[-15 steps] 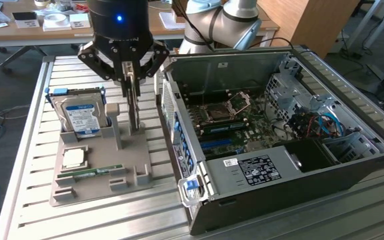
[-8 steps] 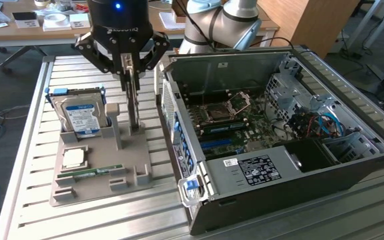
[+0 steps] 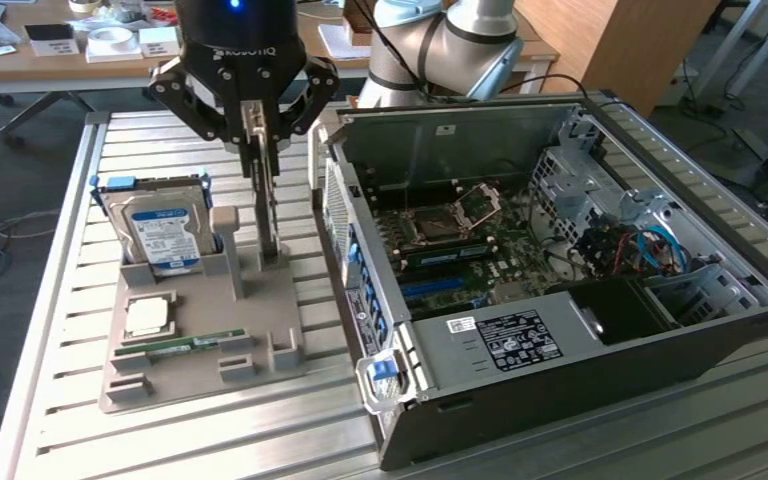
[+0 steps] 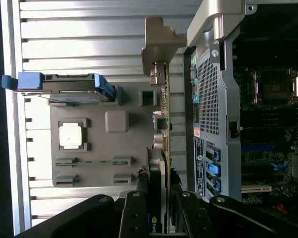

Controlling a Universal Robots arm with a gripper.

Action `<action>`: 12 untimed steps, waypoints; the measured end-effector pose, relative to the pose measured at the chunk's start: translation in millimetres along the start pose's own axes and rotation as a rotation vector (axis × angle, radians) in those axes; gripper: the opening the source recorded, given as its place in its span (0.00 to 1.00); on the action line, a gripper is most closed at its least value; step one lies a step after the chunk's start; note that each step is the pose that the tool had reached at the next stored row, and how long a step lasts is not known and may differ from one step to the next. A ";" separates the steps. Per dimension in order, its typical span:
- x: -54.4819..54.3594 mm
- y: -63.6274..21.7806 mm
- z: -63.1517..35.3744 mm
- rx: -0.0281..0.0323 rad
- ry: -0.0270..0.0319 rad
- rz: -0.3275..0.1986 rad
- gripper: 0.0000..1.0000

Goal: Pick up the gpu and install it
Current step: 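Pick up the gpu and move the gpu toward the slot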

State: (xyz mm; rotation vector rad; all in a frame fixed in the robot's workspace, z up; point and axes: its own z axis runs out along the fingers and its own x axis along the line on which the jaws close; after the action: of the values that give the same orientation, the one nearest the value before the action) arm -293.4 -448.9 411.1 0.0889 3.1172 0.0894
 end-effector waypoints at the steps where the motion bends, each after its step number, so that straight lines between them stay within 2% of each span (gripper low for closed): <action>1: 0.0 0.0 -0.1 0.0001 0.0001 0.000 0.27; 7: -0.3 0.0 -0.2 0.0002 0.0002 0.000 0.27; 12: -4.8 0.3 -0.1 0.0001 0.0001 0.000 0.27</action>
State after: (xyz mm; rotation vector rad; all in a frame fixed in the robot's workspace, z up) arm -288.6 -448.9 411.3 0.0888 3.1173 0.0892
